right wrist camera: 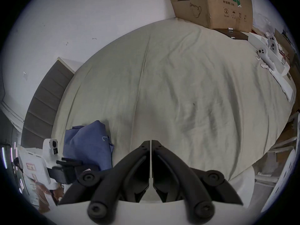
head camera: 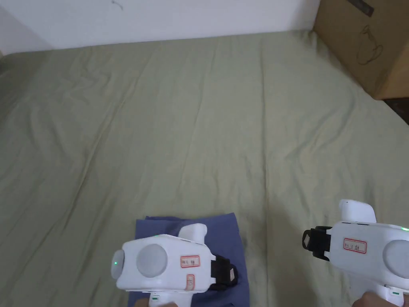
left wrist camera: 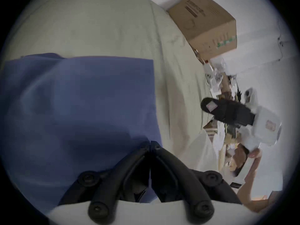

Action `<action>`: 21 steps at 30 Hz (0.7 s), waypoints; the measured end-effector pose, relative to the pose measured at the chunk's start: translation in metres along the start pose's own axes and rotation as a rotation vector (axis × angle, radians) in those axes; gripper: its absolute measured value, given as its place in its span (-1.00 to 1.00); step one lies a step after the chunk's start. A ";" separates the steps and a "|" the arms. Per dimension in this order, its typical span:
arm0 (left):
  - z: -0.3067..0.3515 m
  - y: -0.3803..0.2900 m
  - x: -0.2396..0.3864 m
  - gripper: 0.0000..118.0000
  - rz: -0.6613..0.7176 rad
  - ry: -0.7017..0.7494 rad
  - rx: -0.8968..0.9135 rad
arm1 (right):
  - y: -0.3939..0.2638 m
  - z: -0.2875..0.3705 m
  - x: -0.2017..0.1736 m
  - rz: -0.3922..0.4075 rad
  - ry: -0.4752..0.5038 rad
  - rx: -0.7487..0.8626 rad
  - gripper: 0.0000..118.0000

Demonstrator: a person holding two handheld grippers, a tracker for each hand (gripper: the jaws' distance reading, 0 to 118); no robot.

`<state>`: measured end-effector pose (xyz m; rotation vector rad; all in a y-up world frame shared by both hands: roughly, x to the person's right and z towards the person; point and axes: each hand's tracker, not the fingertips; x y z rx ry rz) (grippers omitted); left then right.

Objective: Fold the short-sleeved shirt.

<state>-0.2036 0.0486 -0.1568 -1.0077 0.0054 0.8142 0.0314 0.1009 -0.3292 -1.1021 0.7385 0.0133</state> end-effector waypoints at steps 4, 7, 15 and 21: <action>-0.013 0.001 0.017 -0.98 -0.060 0.015 -0.027 | 0.003 -0.001 0.013 -0.037 -0.005 0.013 -0.98; -0.018 0.000 0.024 -0.98 -0.087 0.011 -0.039 | 0.005 -0.001 0.017 -0.037 -0.016 0.015 -0.98; 0.005 -0.004 0.030 -0.98 -0.113 -0.141 -0.010 | 0.011 -0.001 -0.002 0.021 0.021 0.013 -0.98; 0.092 -0.002 -0.042 -0.98 0.047 -0.148 0.199 | 0.013 -0.009 -0.057 0.183 0.132 -0.031 -0.98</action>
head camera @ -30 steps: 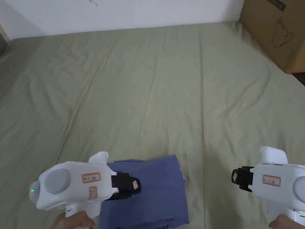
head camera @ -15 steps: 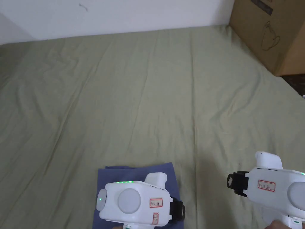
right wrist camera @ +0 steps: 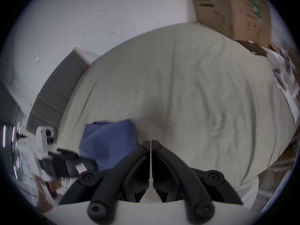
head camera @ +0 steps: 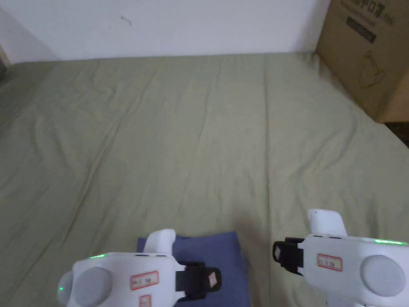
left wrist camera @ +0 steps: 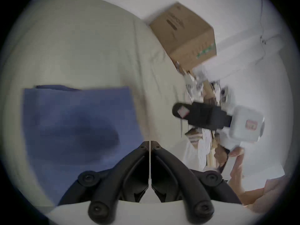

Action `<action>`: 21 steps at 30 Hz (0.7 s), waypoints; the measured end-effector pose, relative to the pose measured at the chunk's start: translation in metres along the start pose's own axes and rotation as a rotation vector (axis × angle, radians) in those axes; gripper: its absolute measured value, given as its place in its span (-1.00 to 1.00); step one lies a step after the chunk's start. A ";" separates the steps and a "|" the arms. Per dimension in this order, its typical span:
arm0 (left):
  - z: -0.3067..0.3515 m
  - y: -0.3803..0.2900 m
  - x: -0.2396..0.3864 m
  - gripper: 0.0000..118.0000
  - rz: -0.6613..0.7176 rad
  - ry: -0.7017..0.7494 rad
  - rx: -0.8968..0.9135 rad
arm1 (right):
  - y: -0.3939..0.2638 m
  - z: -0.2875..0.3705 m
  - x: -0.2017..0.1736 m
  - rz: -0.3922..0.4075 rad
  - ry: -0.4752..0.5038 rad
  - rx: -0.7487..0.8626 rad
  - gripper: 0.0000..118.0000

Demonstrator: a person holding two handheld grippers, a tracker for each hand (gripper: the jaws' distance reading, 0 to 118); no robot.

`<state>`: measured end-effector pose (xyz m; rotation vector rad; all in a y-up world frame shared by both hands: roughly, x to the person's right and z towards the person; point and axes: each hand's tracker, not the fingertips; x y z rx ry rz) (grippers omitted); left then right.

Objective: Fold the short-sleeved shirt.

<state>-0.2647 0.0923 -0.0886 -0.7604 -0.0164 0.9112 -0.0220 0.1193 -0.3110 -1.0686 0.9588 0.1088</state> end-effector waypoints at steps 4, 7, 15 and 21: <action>0.057 -0.004 -0.060 -0.98 0.143 0.090 0.108 | 0.000 -0.030 -0.039 0.057 0.117 -0.080 -0.98; 0.083 -0.015 -0.096 -0.98 0.229 0.103 0.151 | -0.008 -0.058 -0.065 0.133 0.135 -0.154 -0.98; 0.077 -0.028 -0.126 -0.30 0.285 0.103 0.145 | -0.018 -0.092 -0.065 0.072 0.085 -0.225 -0.98; 0.035 -0.018 -0.141 1.00 0.367 -0.134 0.123 | -0.016 -0.090 -0.065 0.086 0.059 -0.222 -0.98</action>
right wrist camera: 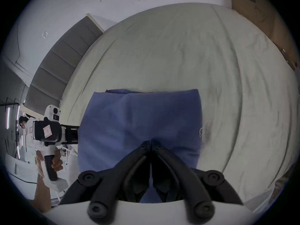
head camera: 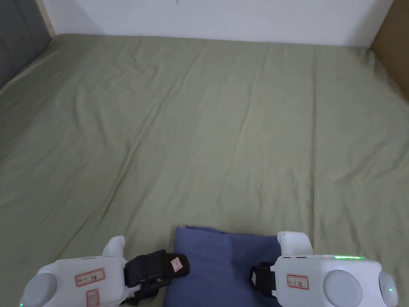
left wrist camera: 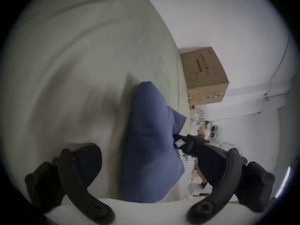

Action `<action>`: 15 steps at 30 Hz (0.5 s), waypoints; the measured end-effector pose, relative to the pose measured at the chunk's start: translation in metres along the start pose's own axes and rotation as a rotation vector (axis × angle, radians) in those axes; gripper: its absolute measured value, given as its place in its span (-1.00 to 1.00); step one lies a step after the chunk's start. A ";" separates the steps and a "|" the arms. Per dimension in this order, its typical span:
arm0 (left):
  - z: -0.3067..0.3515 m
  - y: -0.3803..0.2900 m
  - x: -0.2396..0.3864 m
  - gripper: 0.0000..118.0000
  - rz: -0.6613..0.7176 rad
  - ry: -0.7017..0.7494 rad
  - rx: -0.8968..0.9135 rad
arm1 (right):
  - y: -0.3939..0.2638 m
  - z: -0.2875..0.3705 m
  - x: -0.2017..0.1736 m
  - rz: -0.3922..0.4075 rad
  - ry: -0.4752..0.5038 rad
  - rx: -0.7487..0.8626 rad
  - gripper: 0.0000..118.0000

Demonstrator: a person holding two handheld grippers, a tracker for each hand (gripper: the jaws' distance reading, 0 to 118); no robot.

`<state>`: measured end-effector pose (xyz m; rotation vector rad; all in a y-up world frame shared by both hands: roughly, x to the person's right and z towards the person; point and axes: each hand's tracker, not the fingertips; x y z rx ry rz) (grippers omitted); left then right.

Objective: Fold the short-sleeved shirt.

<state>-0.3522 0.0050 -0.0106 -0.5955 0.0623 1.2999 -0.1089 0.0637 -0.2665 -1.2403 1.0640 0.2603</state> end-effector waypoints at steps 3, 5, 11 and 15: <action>-0.028 0.004 -0.008 1.00 0.069 -0.109 -0.021 | 0.000 -0.002 -0.002 -0.002 -0.004 0.001 -0.98; -0.045 0.006 -0.012 1.00 0.113 -0.213 -0.080 | 0.000 -0.001 -0.002 0.000 -0.007 0.000 -0.98; -0.043 0.008 -0.013 -0.50 0.028 0.017 -0.151 | 0.002 0.004 -0.004 -0.014 -0.015 0.004 -0.98; -0.019 0.025 -0.001 -0.50 -0.093 0.048 -0.138 | 0.005 0.015 -0.014 0.014 -0.027 0.033 -0.98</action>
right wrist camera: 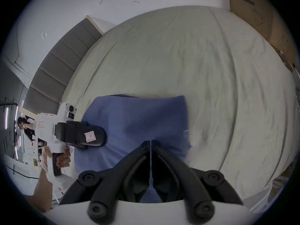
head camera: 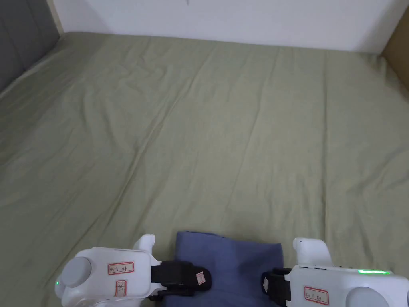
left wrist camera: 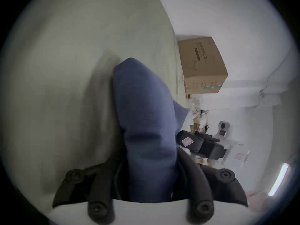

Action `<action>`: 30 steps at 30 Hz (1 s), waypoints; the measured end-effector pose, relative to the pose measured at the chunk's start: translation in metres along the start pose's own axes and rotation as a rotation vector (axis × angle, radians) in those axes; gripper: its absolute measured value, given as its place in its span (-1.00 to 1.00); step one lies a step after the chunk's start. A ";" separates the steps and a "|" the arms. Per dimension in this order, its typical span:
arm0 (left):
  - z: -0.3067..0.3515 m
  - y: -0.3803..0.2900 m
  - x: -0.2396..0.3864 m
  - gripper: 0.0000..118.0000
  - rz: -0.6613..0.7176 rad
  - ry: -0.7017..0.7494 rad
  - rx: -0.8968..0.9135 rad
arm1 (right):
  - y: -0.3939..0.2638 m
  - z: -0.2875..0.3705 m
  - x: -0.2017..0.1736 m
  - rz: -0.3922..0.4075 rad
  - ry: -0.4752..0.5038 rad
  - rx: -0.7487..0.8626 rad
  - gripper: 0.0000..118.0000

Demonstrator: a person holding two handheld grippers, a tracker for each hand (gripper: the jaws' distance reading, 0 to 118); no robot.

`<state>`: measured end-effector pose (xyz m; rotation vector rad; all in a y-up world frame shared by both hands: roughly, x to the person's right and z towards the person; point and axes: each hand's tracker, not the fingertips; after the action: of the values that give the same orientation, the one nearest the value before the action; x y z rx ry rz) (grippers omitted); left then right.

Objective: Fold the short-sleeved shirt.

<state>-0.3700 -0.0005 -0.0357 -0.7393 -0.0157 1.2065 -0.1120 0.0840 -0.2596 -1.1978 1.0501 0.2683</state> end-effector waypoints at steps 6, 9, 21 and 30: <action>0.089 0.041 0.001 -0.50 -0.087 0.231 0.082 | 0.008 0.005 -0.005 0.003 0.003 0.027 -0.98; 0.144 0.068 -0.004 -0.50 -0.146 0.525 0.126 | 0.009 -0.001 -0.004 -0.013 0.000 0.023 -0.98; 0.214 0.129 -0.056 -0.49 -0.336 1.435 -0.084 | 0.012 -0.020 -0.009 -0.062 0.008 -0.009 -0.98; 0.225 0.120 -0.032 0.91 -0.260 1.393 0.061 | 0.007 -0.012 0.002 -0.069 0.007 0.001 -0.98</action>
<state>-0.5700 0.1053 0.0860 -1.3370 1.0322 0.2558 -0.1222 0.0756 -0.2657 -1.2328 1.0126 0.2097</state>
